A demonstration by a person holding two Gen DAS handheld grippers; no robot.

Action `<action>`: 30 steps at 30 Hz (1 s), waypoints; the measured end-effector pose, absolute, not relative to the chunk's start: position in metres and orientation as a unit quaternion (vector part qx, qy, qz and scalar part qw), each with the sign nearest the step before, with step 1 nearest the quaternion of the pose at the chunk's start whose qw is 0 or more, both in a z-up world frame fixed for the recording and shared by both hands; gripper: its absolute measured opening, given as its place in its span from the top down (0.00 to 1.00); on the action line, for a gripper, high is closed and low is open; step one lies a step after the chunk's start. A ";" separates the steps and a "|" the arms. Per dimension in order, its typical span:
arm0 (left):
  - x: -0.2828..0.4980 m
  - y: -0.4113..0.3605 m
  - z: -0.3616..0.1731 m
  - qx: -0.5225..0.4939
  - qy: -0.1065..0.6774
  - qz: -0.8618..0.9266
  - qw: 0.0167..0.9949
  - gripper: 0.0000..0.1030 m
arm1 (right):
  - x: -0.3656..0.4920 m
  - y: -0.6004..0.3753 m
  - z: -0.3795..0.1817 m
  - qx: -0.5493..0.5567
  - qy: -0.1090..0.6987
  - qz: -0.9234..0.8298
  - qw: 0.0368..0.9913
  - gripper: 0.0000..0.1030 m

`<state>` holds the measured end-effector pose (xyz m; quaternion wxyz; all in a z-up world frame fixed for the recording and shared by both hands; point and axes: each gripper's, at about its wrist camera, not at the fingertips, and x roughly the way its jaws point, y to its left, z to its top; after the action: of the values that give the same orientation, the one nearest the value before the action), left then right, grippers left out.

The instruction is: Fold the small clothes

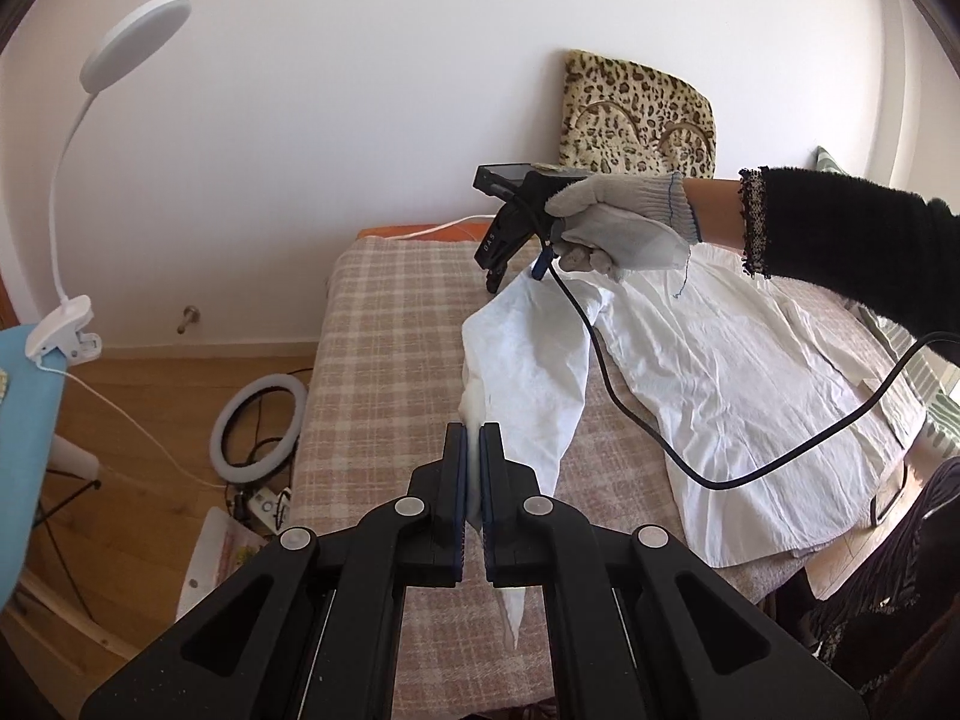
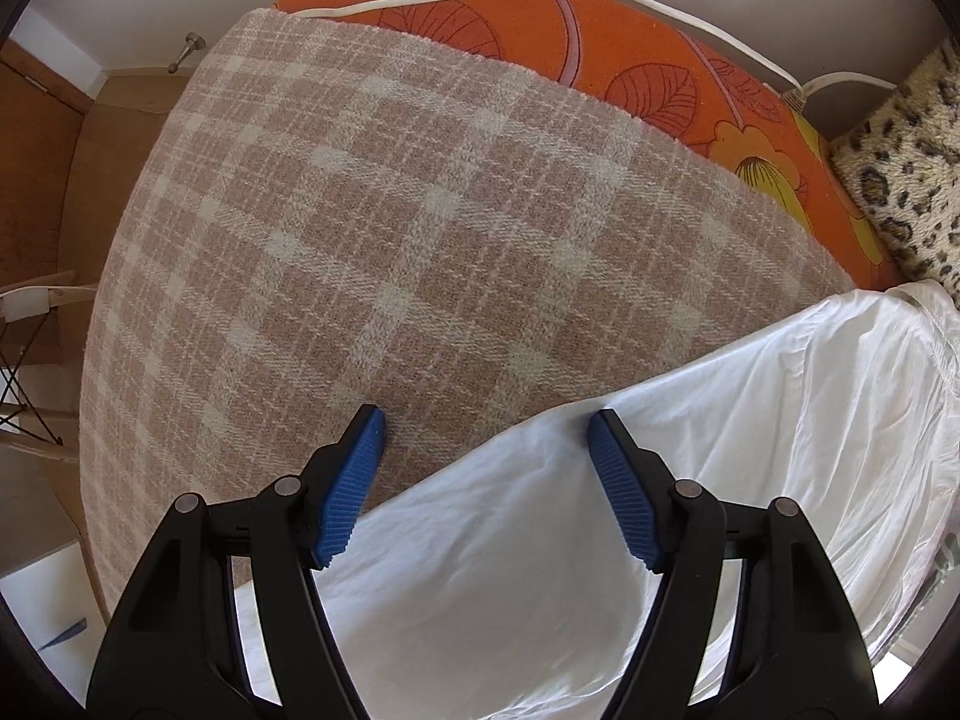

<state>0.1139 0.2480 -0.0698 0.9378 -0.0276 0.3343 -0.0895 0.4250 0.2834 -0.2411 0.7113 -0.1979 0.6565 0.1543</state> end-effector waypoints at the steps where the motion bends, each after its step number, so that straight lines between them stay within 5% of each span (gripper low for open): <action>1: 0.114 0.250 -0.068 -0.031 0.332 -0.087 0.939 0.97 | 0.422 0.284 -0.241 -0.200 0.651 0.157 0.715 0.44; 2: 0.115 0.251 -0.066 -0.034 0.331 -0.084 0.939 0.97 | 0.422 0.283 -0.239 -0.198 0.648 0.157 0.719 0.52; 4: 0.115 0.254 -0.063 -0.033 0.328 -0.078 0.941 0.97 | 0.424 0.276 -0.235 -0.183 0.648 0.153 0.723 0.93; 17: 0.110 0.188 -0.047 0.065 0.308 -0.119 0.942 0.97 | 0.430 0.151 -0.151 -0.010 0.602 0.208 0.771 0.98; 23: 0.107 0.167 -0.047 0.065 0.311 -0.149 0.936 0.97 | 0.434 0.136 -0.151 0.007 0.641 0.221 0.735 0.91; 25: 0.102 0.164 -0.047 0.059 0.316 -0.158 0.934 0.97 | 0.427 0.144 -0.163 0.002 0.646 0.223 0.730 0.63; 27: 0.096 0.156 -0.048 0.067 0.321 -0.163 0.931 0.97 | 0.423 0.162 -0.168 -0.019 0.637 0.228 0.736 0.48; 30: 0.091 0.150 -0.050 0.071 0.328 -0.166 0.927 0.97 | 0.425 0.179 -0.173 -0.046 0.641 0.222 0.734 0.44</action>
<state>0.0907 0.1496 -0.0499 0.9272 0.0707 0.3280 -0.1663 0.4248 0.1785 -0.1733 0.7336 -0.0462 0.6406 0.2222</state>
